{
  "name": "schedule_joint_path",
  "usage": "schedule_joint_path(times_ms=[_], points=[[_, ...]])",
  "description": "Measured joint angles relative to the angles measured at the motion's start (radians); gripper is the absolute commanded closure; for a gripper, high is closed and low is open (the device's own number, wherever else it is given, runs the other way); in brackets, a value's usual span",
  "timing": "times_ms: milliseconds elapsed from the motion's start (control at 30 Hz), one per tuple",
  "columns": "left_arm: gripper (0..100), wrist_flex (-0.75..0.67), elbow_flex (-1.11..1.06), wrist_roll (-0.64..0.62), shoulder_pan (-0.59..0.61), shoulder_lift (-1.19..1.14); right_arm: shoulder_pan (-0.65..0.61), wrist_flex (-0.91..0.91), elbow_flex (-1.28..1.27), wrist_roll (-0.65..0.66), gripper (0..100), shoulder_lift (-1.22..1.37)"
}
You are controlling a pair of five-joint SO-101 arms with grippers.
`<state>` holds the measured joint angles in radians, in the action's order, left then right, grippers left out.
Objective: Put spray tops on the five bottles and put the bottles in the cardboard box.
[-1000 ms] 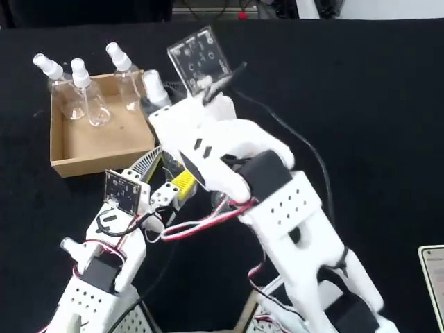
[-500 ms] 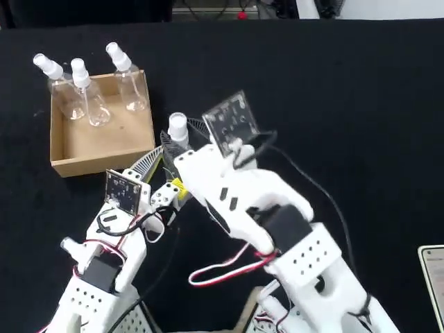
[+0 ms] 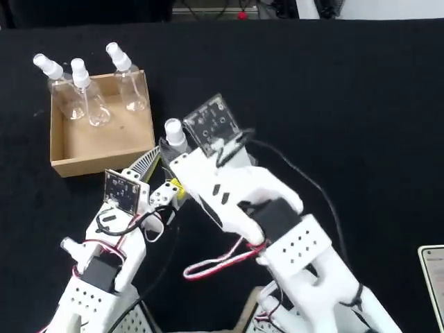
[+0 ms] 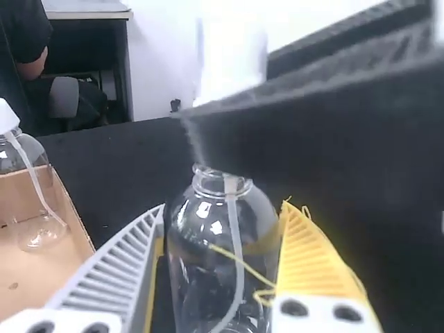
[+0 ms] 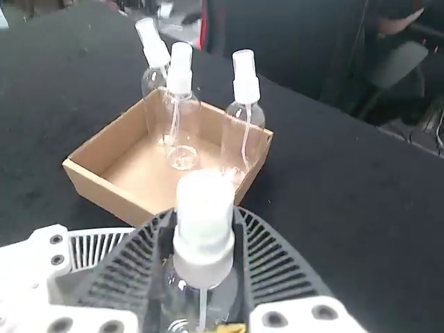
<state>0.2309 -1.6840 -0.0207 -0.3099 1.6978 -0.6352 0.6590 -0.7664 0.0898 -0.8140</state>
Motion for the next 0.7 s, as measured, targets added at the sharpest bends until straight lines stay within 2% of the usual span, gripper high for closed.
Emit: schedule_joint_path(times_ms=[167,367,700], points=[[87,0.0,0.0,0.0,-0.005,0.0,0.0,0.035,0.041,0.0,95.4,0.043],[87,0.0,0.0,0.0,-0.006,-0.002,0.0,0.066,0.052,0.0,86.5,0.044],[87,0.0,0.0,0.0,-0.006,-0.002,-0.005,0.087,0.052,0.0,86.4,0.015]])
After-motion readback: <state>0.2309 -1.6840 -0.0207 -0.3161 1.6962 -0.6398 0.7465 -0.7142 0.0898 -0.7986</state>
